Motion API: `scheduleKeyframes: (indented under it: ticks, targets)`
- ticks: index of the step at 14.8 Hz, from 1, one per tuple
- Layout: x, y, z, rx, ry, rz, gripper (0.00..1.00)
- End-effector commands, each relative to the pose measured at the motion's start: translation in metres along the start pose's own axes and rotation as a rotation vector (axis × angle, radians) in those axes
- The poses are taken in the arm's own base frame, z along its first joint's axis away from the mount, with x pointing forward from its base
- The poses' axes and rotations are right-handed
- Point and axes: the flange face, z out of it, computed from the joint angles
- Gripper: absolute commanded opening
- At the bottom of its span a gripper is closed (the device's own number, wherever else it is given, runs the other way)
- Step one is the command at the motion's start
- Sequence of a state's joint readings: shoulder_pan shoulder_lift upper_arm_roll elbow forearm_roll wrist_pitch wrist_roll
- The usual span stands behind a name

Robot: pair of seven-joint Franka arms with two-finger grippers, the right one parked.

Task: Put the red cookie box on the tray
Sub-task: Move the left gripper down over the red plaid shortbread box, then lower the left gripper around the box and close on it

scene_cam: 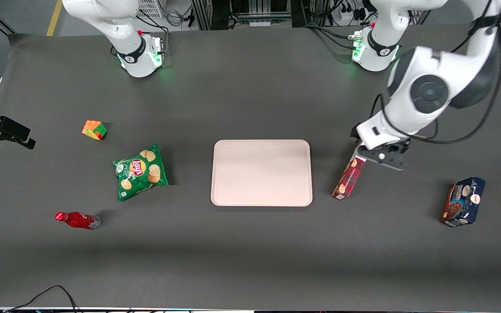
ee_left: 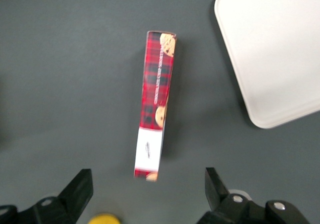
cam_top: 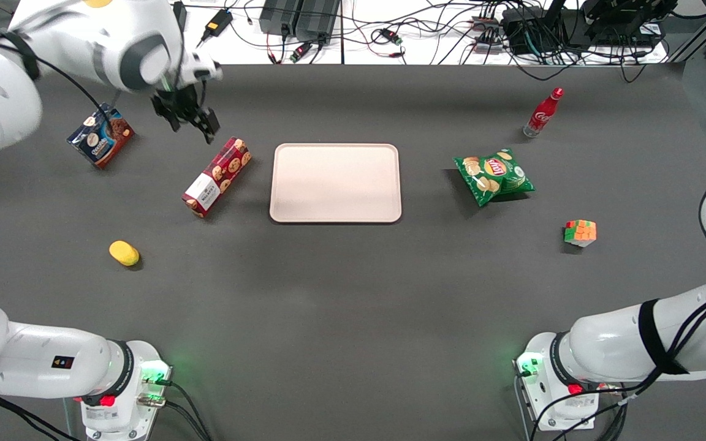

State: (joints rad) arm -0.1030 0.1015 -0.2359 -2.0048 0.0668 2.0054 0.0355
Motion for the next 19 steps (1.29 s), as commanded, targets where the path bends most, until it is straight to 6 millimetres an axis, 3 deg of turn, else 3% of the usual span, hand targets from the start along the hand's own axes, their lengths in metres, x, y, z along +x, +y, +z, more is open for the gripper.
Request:
scheduleKeyframes:
  ticks: [1,7,15,19]
  targets:
    - [-0.009,0.007,0.059,0.021,0.09,0.082,1.0]
    - [0.001,0.0,0.139,-0.014,0.174,0.123,1.0]
    - [0.005,-0.021,0.192,-0.027,0.182,0.114,0.99]
    - [0.004,-0.02,0.194,-0.032,0.166,0.086,0.55]
